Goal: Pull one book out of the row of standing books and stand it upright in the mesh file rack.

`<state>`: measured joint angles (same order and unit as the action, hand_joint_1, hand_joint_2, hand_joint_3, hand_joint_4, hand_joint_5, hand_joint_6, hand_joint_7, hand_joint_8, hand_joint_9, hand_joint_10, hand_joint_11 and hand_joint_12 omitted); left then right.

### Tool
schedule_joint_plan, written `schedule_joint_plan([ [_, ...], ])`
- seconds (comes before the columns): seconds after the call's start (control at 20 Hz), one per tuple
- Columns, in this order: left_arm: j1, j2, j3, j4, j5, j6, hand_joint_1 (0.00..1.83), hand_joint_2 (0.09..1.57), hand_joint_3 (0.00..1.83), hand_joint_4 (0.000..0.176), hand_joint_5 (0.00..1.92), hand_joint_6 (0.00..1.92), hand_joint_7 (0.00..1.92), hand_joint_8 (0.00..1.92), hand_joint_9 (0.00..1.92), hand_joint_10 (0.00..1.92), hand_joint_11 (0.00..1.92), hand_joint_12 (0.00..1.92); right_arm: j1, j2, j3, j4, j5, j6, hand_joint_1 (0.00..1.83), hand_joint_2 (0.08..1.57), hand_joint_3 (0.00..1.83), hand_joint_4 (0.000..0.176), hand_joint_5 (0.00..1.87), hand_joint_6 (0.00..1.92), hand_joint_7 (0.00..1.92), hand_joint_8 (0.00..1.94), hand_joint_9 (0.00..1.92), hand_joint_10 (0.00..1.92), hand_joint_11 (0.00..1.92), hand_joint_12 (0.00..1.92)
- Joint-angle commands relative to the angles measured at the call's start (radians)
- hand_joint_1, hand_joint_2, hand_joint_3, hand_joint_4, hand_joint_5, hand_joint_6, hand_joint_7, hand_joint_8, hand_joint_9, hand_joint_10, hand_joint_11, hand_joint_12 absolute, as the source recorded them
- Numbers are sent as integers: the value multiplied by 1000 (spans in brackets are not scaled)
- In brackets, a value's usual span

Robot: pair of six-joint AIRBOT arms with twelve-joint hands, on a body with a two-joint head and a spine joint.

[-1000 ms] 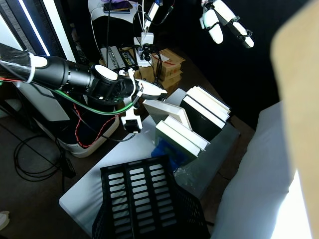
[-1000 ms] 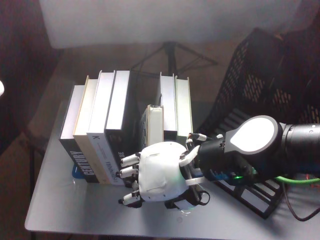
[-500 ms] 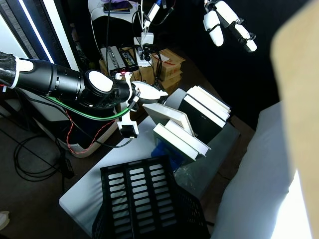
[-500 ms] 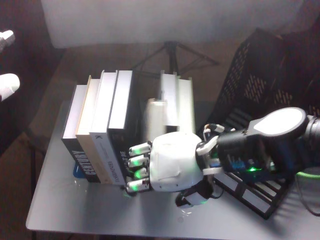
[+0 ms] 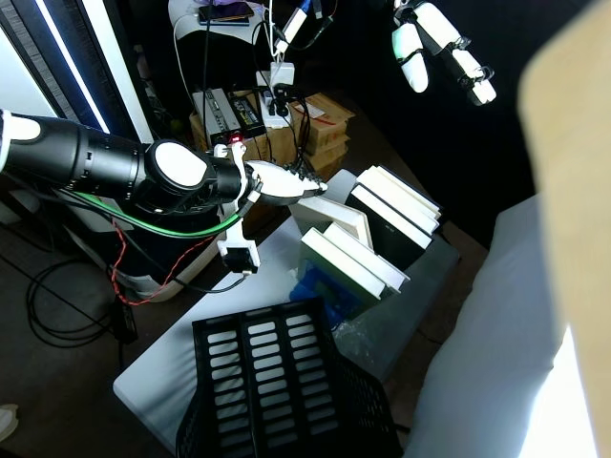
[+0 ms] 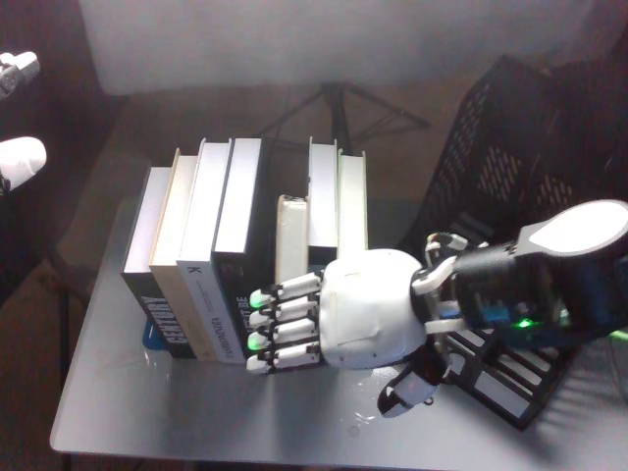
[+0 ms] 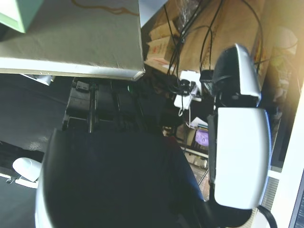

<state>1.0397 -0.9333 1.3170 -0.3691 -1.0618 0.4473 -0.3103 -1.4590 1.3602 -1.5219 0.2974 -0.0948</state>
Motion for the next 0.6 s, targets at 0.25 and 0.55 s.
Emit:
schedule_joint_plan([
  [0.25,-6,-1,8,-30,-120,-3,181,1468,0,51,35,16,0,0,0,0,0,0,58,76,-4,47,60,58,733,988,0,0,0,0,0,0,0,0,0,0],
  [0.55,-6,-5,10,-34,-125,-3,165,1481,1,23,35,19,0,0,0,0,0,0,89,83,-6,11,79,103,839,950,0,0,0,0,0,0,0,0,0,0],
])
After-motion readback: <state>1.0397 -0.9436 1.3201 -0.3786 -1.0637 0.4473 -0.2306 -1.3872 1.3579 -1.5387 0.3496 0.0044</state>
